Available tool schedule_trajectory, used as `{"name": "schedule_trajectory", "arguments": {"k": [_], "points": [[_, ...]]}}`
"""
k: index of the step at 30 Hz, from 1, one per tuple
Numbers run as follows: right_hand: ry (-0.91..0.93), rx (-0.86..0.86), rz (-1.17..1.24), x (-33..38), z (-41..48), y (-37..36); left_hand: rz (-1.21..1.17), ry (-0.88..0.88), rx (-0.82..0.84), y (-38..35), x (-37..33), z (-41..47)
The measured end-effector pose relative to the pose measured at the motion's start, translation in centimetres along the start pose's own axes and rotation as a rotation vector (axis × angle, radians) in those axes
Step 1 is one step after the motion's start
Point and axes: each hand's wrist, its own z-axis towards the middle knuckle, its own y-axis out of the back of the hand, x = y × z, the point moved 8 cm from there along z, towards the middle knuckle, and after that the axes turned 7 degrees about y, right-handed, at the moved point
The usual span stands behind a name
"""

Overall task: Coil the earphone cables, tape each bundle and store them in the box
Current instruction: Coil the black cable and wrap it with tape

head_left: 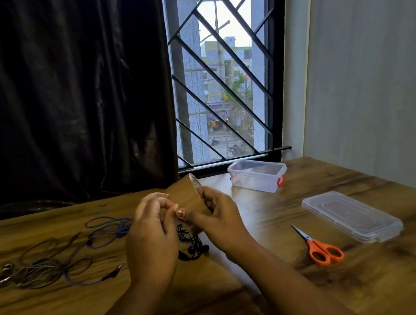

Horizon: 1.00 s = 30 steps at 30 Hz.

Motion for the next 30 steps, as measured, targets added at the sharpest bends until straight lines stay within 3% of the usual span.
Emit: {"name": "schedule_trajectory", "arguments": {"k": [7,12,17,23,30], "points": [[0.005,0.015,0.057,0.6,0.2,-0.1,-0.090,-0.004,0.013,0.7,0.1,0.0],[-0.009,0.031,0.006,0.2,0.3,0.2,-0.171,0.074,0.004,0.8,1.2,0.4],[-0.023,0.061,-0.064,-0.4,0.3,-0.1,-0.208,0.046,-0.027,1.6,1.1,0.9],[-0.035,0.073,-0.040,-0.3,0.2,0.0,-0.319,0.149,0.046,1.0,1.5,1.4],[-0.020,0.070,-0.044,-0.1,0.1,0.3,-0.228,0.129,0.115,-0.2,1.7,1.6]]}}
